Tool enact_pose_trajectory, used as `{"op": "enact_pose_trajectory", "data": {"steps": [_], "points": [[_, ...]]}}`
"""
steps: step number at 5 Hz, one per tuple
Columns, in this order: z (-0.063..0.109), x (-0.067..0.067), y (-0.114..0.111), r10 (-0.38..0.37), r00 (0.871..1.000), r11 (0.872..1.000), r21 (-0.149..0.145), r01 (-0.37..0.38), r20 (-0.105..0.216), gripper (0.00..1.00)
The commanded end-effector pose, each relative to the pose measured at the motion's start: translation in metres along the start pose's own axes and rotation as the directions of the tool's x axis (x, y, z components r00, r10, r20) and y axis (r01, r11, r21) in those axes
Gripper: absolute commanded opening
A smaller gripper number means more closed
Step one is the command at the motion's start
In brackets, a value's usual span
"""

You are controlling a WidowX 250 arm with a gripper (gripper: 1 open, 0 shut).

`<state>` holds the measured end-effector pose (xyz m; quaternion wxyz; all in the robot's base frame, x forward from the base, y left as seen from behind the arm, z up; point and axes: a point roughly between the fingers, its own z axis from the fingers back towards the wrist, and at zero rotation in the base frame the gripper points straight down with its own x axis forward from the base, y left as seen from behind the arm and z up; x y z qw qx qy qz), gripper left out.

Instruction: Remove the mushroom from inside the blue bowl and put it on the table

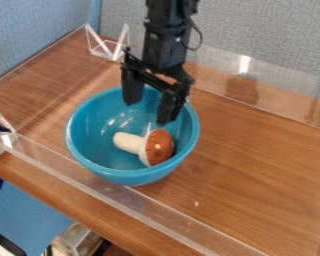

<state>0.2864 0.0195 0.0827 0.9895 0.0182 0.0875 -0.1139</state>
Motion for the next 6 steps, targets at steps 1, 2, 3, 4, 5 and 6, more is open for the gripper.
{"op": "enact_pose_trajectory", "data": {"steps": [1, 2, 3, 4, 5, 6], "points": [[0.015, 0.012, -0.013, -0.114, 0.993, 0.993, 0.029, 0.113, 0.043, 1.00], [0.013, 0.017, -0.018, -0.200, 0.979, 0.979, 0.032, 0.199, 0.030, 1.00], [0.002, 0.014, -0.013, -0.145, 0.989, 0.989, 0.015, 0.144, 0.017, 1.00], [-0.011, 0.010, -0.010, -0.093, 0.996, 0.996, -0.006, 0.093, 0.005, 1.00], [-0.022, 0.008, -0.003, -0.107, 0.994, 0.994, -0.017, 0.107, -0.003, 1.00], [-0.031, 0.006, 0.005, -0.108, 0.994, 0.994, -0.030, 0.108, -0.013, 1.00]]}}
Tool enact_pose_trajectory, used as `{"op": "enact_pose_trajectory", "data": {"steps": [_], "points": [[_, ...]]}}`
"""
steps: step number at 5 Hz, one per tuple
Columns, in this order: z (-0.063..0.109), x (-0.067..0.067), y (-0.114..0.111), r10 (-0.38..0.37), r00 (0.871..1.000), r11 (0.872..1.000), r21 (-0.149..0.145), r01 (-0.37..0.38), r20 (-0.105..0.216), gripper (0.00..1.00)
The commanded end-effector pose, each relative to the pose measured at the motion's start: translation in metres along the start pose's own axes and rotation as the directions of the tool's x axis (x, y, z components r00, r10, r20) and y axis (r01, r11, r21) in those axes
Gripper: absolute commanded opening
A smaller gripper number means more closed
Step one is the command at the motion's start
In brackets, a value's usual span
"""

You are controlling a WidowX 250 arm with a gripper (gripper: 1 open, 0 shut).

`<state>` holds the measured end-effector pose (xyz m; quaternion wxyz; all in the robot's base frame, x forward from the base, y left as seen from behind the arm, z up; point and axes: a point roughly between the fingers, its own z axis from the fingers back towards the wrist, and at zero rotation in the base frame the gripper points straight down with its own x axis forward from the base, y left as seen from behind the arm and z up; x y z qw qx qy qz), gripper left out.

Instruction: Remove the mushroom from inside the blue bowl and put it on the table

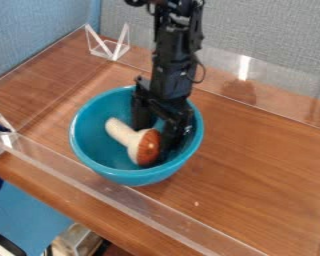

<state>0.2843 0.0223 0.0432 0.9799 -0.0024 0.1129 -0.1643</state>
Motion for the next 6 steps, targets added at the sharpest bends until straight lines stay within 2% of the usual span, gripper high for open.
{"op": "enact_pose_trajectory", "data": {"steps": [1, 2, 3, 6], "points": [[-0.001, 0.000, 0.004, -0.023, 0.999, 1.000, 0.001, 0.023, 0.027, 1.00], [0.003, 0.000, 0.009, -0.075, 0.997, 0.997, 0.014, 0.075, 0.032, 0.00], [0.009, -0.001, 0.013, -0.126, 0.992, 0.992, 0.026, 0.125, 0.030, 0.00], [0.020, -0.022, 0.009, -0.099, 0.994, 0.995, 0.034, 0.097, 0.044, 0.00]]}}
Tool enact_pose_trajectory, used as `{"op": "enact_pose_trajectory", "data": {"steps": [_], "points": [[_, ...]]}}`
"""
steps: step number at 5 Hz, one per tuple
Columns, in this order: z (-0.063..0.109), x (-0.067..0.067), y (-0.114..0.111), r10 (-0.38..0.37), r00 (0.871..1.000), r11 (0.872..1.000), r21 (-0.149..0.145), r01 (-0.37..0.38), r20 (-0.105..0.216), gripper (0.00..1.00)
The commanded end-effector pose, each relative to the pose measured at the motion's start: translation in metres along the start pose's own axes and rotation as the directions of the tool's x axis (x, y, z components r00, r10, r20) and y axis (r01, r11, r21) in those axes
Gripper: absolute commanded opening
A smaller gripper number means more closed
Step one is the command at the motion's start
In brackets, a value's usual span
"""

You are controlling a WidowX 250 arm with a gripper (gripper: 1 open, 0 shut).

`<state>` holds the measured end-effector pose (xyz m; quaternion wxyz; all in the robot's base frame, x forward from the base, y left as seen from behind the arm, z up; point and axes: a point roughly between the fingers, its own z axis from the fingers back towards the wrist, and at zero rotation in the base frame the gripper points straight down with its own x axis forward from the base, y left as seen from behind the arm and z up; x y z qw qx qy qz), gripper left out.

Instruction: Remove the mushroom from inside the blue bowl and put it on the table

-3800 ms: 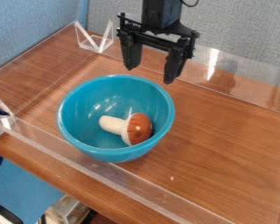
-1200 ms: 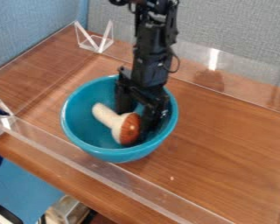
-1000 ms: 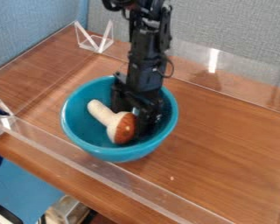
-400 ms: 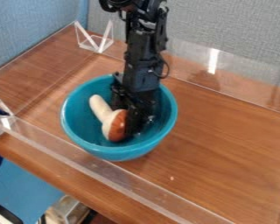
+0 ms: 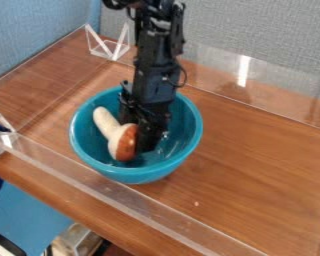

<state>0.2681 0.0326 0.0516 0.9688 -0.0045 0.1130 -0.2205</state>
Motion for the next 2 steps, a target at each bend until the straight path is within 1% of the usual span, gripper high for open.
{"op": "enact_pose_trajectory", "data": {"steps": [1, 2], "points": [[0.021, -0.008, 0.005, 0.021, 0.999, 0.999, 0.034, -0.023, 0.050, 0.00], [0.031, -0.008, 0.001, 0.010, 0.998, 0.999, 0.045, -0.013, 0.063, 0.00]]}}
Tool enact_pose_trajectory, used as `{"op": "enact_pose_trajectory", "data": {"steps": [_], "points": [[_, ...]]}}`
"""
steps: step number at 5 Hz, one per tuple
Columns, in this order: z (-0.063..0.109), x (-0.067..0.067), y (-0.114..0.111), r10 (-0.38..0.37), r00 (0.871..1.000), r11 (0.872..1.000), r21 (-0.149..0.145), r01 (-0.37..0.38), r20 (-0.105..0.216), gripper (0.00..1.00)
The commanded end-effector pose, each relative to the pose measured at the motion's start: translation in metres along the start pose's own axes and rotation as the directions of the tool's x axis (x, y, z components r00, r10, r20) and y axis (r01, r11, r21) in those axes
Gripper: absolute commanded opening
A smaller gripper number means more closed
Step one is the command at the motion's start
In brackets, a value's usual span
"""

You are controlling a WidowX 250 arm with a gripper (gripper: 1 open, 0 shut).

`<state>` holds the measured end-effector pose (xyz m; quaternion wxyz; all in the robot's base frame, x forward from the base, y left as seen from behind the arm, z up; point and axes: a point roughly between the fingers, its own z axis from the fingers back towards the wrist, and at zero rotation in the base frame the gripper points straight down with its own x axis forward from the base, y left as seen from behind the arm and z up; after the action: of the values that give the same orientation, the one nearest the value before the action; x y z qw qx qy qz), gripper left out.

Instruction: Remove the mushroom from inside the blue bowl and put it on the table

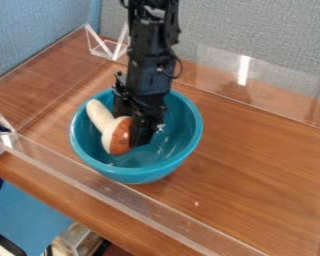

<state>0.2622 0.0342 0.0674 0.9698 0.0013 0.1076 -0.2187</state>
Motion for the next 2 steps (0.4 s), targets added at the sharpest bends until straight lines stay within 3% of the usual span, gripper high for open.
{"op": "enact_pose_trajectory", "data": {"steps": [1, 2], "points": [[0.039, 0.001, -0.003, -0.007, 0.996, 0.998, 0.058, 0.002, 0.086, 0.00], [0.069, 0.002, -0.012, 0.009, 0.991, 0.995, 0.096, -0.022, 0.135, 0.00]]}}
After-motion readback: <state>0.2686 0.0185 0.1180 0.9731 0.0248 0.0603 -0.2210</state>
